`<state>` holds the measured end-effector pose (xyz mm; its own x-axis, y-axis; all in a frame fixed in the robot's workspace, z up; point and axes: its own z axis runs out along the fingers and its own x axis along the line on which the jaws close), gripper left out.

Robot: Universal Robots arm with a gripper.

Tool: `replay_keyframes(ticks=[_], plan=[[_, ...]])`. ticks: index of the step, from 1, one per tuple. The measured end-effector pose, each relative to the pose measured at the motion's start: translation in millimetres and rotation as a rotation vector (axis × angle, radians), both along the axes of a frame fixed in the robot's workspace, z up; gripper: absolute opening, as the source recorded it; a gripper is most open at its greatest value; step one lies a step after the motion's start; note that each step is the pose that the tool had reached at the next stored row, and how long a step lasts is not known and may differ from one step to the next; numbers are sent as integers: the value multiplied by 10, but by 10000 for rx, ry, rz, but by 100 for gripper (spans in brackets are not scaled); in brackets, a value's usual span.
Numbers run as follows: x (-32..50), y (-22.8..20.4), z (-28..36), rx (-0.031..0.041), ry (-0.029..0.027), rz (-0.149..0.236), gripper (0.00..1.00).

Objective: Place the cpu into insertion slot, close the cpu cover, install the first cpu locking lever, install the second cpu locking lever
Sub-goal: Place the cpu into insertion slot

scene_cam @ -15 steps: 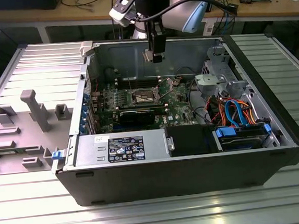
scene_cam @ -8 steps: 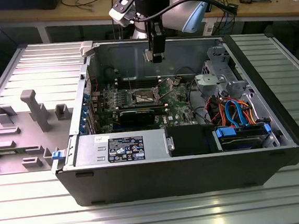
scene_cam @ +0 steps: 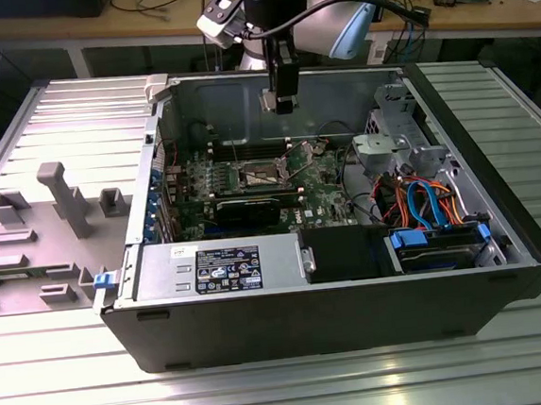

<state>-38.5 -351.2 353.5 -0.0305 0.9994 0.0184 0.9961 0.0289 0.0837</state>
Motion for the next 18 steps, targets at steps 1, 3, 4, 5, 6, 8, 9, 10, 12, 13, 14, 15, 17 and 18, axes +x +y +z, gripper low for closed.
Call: replay_keyframes(ticks=[1,3,4,5,6,8,9,10,12,13,14,15,17,18], plan=[[0,0,-2,-1,1,-101,54],[0,0,-13,-4,1,-258,54],[0,0,-23,-10,1,-326,54],[0,0,-37,-13,1,-423,54],[0,0,-48,-15,2,-504,54],[0,0,-53,-17,10,-587,54],[-1,0,-53,-17,10,-587,54],[-1,0,-54,-15,10,-587,54],[-1,0,-54,-15,9,-588,54],[-1,0,-55,-15,10,-588,54],[-1,0,-55,-15,10,-587,54],[-1,0,-56,-14,9,-588,54],[-1,0,-60,-14,9,-588,54],[0,0,-63,-13,8,-588,54]])
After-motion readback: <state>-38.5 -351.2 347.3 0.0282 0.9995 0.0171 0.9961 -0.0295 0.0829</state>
